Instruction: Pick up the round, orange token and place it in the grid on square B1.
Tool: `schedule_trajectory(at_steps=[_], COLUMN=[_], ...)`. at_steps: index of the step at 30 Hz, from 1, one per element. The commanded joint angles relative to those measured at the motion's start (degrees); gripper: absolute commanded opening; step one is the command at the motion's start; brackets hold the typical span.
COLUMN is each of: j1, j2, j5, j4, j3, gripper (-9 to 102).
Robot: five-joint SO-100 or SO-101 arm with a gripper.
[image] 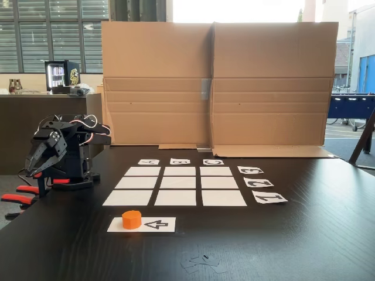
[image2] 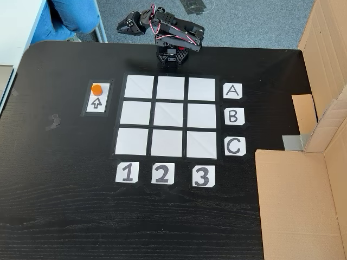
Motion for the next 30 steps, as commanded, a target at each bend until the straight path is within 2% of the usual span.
schedule_trajectory(at_steps=[1,23,30], j1=[-0.1,-0.4,-2.5], j2=[0.4,-0.5,-22.3], j5=[-1.4,-1.5,-3.3], j4=[5.2,5.4,6.9], j3=[-1.9,-3.6,-21.4], gripper=[-1,-1,0])
